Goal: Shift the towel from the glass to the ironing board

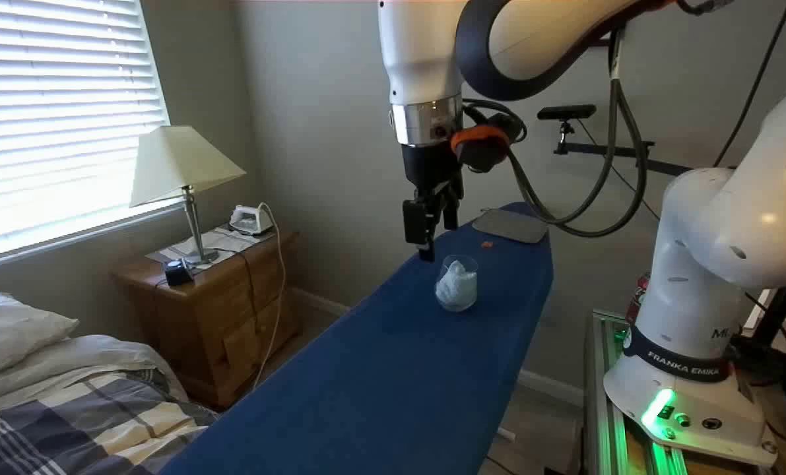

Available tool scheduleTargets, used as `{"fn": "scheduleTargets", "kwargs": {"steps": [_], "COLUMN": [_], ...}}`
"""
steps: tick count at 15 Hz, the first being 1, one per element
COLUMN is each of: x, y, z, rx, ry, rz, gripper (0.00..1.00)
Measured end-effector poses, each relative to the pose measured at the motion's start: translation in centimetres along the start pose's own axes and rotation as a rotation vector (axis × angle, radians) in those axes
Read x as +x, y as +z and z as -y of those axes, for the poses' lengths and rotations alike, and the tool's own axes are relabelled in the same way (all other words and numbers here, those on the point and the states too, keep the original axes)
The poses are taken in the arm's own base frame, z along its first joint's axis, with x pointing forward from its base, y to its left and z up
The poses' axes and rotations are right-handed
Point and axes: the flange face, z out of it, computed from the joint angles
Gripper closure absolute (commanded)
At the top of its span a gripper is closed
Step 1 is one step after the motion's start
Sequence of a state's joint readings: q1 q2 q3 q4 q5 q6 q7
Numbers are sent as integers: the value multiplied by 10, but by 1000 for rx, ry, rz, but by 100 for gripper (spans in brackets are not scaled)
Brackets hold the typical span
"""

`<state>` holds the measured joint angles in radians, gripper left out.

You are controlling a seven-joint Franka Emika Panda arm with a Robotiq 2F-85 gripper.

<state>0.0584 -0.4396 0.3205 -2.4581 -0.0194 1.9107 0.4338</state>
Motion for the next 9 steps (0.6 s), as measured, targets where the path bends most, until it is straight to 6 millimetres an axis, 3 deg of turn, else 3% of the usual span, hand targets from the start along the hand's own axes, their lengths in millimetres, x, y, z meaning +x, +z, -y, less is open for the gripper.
{"fn": "scheduleTargets", "kwargs": {"steps": [7,9], "x": [1,9], "y": [1,7], "z": [-2,-20], "rx": [0,5], "ry": [7,62], "rz": [2,19], "gripper": [0,0]}}
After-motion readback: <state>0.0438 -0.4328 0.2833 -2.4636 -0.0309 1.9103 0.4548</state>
